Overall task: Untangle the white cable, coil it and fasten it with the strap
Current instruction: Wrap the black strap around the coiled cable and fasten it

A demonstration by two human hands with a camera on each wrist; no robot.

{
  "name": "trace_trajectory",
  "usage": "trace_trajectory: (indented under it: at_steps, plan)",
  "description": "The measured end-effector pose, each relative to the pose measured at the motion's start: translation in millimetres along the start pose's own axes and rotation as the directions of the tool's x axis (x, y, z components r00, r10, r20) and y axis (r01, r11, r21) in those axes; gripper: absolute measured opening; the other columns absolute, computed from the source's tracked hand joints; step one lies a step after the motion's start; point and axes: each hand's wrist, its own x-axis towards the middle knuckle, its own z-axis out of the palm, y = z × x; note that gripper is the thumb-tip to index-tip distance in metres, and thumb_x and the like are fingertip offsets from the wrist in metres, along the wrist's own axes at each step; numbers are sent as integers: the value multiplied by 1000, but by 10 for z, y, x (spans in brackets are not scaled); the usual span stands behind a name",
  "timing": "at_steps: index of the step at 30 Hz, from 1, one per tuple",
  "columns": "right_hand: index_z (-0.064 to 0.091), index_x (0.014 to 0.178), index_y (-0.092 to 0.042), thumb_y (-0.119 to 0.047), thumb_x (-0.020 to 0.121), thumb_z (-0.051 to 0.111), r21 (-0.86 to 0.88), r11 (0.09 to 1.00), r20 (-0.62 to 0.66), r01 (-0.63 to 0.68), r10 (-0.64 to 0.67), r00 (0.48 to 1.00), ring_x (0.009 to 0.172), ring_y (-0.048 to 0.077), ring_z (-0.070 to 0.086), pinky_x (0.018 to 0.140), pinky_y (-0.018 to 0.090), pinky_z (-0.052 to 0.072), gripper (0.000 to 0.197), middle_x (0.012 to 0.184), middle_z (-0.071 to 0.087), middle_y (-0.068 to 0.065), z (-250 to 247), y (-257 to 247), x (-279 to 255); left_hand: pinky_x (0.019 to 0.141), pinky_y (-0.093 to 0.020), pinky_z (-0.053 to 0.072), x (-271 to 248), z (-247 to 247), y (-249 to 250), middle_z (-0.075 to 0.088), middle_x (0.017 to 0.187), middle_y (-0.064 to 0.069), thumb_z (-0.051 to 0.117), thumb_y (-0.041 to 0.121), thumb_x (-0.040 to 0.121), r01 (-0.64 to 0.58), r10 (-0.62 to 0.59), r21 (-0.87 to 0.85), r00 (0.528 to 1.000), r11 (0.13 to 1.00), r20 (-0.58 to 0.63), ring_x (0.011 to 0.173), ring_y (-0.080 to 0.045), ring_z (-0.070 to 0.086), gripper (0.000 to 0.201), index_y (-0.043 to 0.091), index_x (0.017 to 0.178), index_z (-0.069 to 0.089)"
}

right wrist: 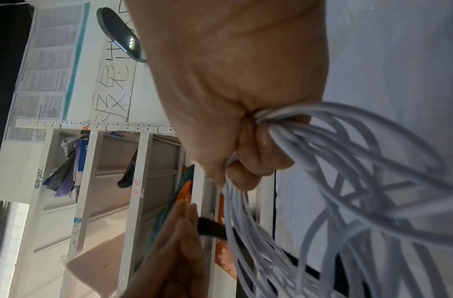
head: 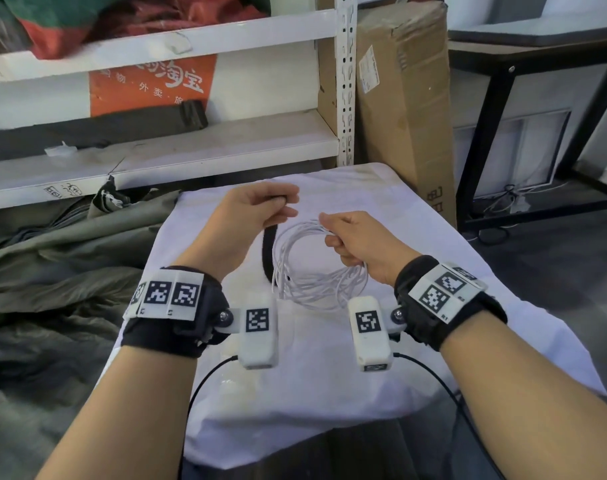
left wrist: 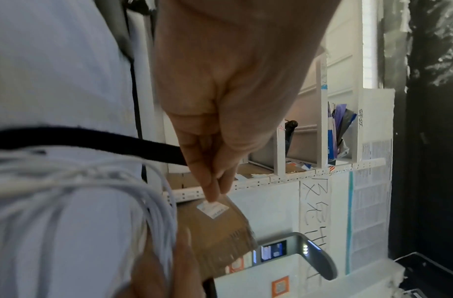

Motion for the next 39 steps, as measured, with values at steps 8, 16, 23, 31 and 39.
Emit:
trace_trajectory:
  at_steps: [8,16,23,31,39]
  plan:
    - [43,60,-15,-15,98,39,-21,1000,27,20,-20,999,43,10,21,41,20,17,38,43,38,-9,9,-12,-39,61,-17,53,-128,265,74,69,87,-11,43,4,99,227,-198,-67,934,972,297,64,-11,67,22,8,115,57]
    - [47,75,-12,-41,98,44,66,997,63,-29,25,998,40,9,20,40,22,16,37,54,36,0,-7,-5,8,57,-22,49,-157,309,43,72,87,-15,52,9,96,288,-301,91,932,953,204,52,-13,61,17,15,109,42]
    - [48,79,-11,-33,97,39,178,979,200,-97,60,978,33,4,23,39,20,14,30,56,37,-1,-63,-27,16,49,-19,46,-148,340,27,73,83,-13,55,10,94,308,-314,64,937,949,153,51,-15,60,18,13,107,42]
    - [47,61,-12,-27,95,41,194,975,268,-109,54,962,33,4,23,40,19,17,38,57,41,2,-101,-25,18,47,-17,45,-150,342,30,74,82,-11,54,12,95,300,-306,63,943,952,129,49,-13,59,15,14,101,41]
    - [47,68,-14,-21,100,44,39,998,73,-48,45,996,40,6,27,38,18,22,33,53,37,-4,-3,22,17,49,-19,46,-126,389,-56,74,79,-8,53,19,95,278,-299,214,951,937,77,49,-12,60,10,14,99,45]
